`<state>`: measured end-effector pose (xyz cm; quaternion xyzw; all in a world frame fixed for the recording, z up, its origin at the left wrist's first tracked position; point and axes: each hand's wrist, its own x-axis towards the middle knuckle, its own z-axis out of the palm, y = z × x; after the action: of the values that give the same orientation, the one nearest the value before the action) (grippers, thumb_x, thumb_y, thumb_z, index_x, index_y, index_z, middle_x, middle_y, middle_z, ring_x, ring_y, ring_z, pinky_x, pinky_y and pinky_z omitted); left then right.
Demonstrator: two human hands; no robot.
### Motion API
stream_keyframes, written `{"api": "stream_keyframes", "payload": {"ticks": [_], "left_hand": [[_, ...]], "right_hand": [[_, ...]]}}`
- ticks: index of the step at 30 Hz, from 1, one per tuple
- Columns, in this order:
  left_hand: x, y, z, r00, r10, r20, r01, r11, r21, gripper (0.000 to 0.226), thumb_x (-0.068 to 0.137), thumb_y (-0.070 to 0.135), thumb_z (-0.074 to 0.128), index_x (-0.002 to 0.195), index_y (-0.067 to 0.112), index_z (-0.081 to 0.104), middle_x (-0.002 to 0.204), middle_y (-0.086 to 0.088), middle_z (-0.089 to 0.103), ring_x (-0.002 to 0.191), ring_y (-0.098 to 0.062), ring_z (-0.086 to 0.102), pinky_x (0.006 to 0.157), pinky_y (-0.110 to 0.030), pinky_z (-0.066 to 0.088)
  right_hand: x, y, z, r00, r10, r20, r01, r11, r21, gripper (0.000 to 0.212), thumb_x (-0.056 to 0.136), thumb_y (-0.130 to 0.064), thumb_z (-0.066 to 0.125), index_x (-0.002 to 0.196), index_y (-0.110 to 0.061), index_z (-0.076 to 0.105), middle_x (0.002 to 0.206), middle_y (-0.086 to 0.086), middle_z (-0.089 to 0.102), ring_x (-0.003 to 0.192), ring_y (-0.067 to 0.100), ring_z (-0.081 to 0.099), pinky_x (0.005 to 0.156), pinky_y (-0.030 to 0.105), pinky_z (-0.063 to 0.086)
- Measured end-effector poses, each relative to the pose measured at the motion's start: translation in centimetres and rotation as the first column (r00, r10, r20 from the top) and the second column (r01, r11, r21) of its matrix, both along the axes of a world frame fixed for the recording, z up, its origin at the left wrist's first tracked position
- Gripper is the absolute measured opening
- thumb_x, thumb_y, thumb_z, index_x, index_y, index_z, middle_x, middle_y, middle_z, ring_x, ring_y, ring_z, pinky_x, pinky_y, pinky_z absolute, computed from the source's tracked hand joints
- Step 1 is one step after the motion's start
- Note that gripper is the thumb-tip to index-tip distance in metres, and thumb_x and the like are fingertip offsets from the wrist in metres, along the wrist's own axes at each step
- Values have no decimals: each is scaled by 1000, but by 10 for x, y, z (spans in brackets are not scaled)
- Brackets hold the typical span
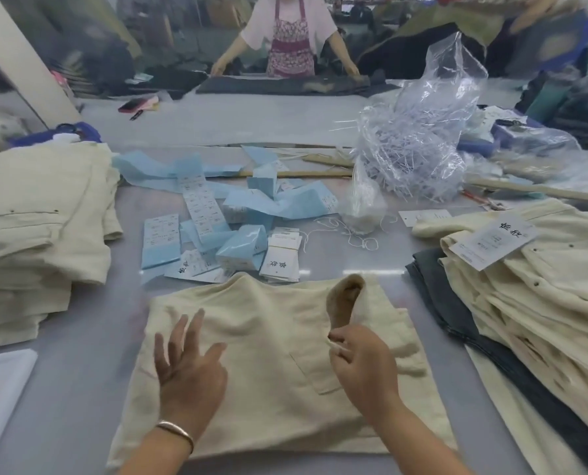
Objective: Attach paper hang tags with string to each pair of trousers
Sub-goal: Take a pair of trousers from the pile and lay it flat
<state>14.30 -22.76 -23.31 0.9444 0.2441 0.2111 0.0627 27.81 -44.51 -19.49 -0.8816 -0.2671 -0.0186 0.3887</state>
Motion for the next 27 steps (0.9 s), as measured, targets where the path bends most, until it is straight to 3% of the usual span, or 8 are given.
{"api": "stream_keyframes", "payload": {"ticks": [2, 5, 7, 11, 15, 19, 22, 27], "left_hand": [[16, -31, 11, 990, -95, 102, 125, 932, -341, 22, 87, 31, 54, 90, 23, 74, 112, -4, 68, 109, -30, 61, 100, -42, 42], [48, -72, 30, 989, -56, 137, 147, 265, -953, 28, 89, 38, 63, 102, 14, 69, 89, 2, 72, 88, -20, 70, 78, -31, 55], [68, -86, 33, 992, -30, 125, 127, 124, -984, 37, 91, 30, 65, 90, -7, 61, 77, -8, 65, 72, -18, 66, 64, -27, 56], [94, -94, 41, 992, 30, 126, 121, 135, -983, 16, 91, 6, 61, 76, 2, 61, 61, -5, 58, 52, -10, 53, 53, -19, 45], [112, -91, 49, 982, 15, 187, 185, 98, -978, 14, 96, 3, 53, 91, -8, 60, 75, -10, 54, 70, -18, 49, 64, -29, 41], [127, -86, 63, 979, 8, 204, 197, 231, -953, 28, 96, 20, 59, 75, 1, 58, 62, -1, 39, 59, -12, 34, 50, -18, 30], [136, -77, 76, 983, 0, 185, 175, 312, -934, 41, 85, 34, 72, 67, 1, 56, 64, -4, 37, 61, -14, 33, 55, -26, 30], [153, -71, 90, 990, 38, 135, 92, 548, -831, 37, 62, 34, 64, 48, 21, 33, 50, 6, 24, 49, -11, 23, 46, -25, 21]], "right_hand": [[-8, 6, 2, 993, 98, 59, -100, 995, 20, 25, 72, 0, 74, 88, -20, 76, 81, -9, 66, 79, 14, 62, 65, 29, 51], [-10, 6, 3, 976, 207, 72, -210, 977, 43, 24, 71, -1, 75, 85, -21, 77, 80, -11, 66, 77, 13, 61, 64, 30, 50], [-6, -1, 2, 955, 285, 78, -288, 956, 45, 18, 70, -5, 73, 78, -21, 77, 79, -12, 66, 72, 13, 61, 63, 35, 50], [16, -19, 16, 992, 118, 37, -123, 974, 190, 16, 72, -35, 67, 82, -23, 72, 86, -15, 65, 83, 8, 55, 78, 40, 44], [55, -23, 22, 986, -164, -5, 164, 986, 0, 49, 70, -17, 75, 115, -11, 56, 111, 3, 55, 103, 22, 50, 91, 36, 41], [90, -31, 30, 963, -103, -249, 97, 995, -36, 22, 83, -10, 58, 99, -24, 63, 84, -5, 67, 78, 20, 61, 72, 35, 49], [110, -36, 37, 930, -30, -367, 29, 1000, -7, 30, 80, 2, 52, 76, -24, 66, 70, -7, 65, 69, 13, 56, 65, 30, 42], [133, -37, 51, 721, 123, -682, -32, 989, 144, 26, 90, 8, 43, 100, 5, 67, 86, 17, 62, 79, 24, 52, 68, 33, 39]]}}
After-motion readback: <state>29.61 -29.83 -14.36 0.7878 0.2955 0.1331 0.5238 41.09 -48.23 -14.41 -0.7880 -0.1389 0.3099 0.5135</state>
